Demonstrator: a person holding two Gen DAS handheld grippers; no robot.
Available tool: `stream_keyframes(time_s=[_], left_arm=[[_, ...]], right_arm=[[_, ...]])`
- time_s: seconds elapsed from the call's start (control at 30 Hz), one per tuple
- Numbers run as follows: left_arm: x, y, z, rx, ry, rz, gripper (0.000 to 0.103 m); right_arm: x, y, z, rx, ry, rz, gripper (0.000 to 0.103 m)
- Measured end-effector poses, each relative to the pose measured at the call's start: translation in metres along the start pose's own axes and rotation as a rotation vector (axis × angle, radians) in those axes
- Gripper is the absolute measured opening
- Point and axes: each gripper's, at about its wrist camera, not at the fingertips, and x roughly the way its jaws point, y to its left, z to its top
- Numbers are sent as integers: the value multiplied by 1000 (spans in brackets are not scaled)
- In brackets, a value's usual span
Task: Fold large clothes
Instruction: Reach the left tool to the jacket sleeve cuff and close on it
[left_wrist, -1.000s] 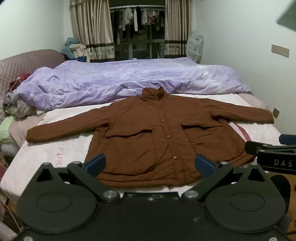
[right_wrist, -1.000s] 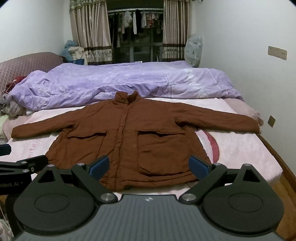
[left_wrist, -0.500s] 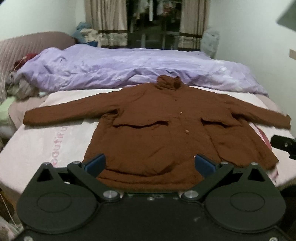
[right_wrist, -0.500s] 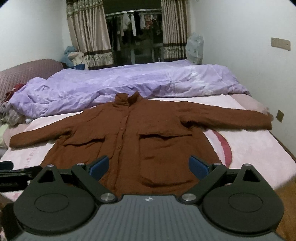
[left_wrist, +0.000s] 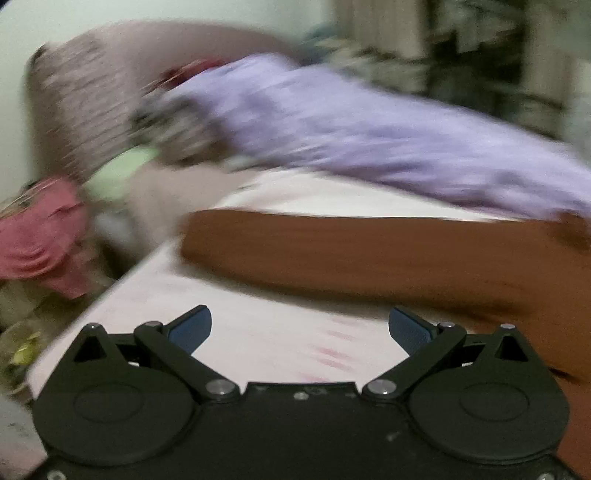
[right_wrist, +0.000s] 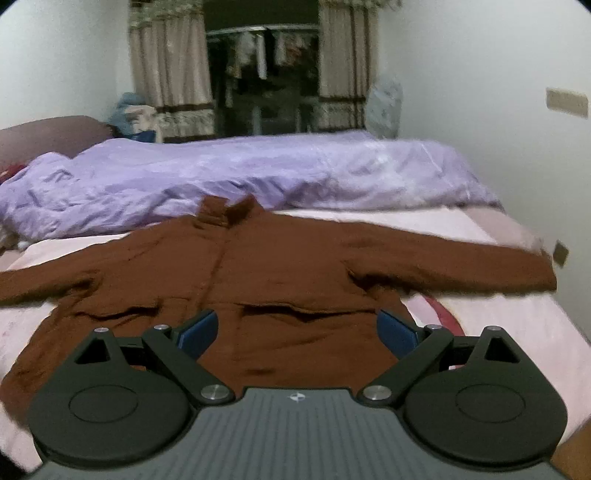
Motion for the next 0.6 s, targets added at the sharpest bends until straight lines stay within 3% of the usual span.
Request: stream_keyframes(time_s=[0.07, 0.1, 0.2, 0.27, 0.4, 0.43, 0.53, 0.6], left_arm=[[53, 28, 18, -27, 42, 113, 103], [73, 39, 25, -40, 61, 124, 103], [116, 66, 41, -138, 99, 52, 103], [140, 84, 47, -274, 127, -12, 103], [176, 110, 43, -534, 180, -88, 103], [180, 110, 45, -545, 154, -80, 103], [191, 101, 59, -483, 175, -28, 101], [196, 93, 66, -448, 172, 11, 77]], right_arm=[[14, -17, -3, 23, 58, -21, 103], [21, -26, -4, 41, 81, -43, 103], [36, -46, -13, 52, 141, -144, 103], [46, -55, -15, 71, 159, -194, 103], [67, -62, -12, 79, 201, -177, 103], [72, -62, -6, 80, 192, -171, 103], [85, -61, 6, 66, 170, -146, 103], [91, -57, 10, 43, 169, -123, 103]])
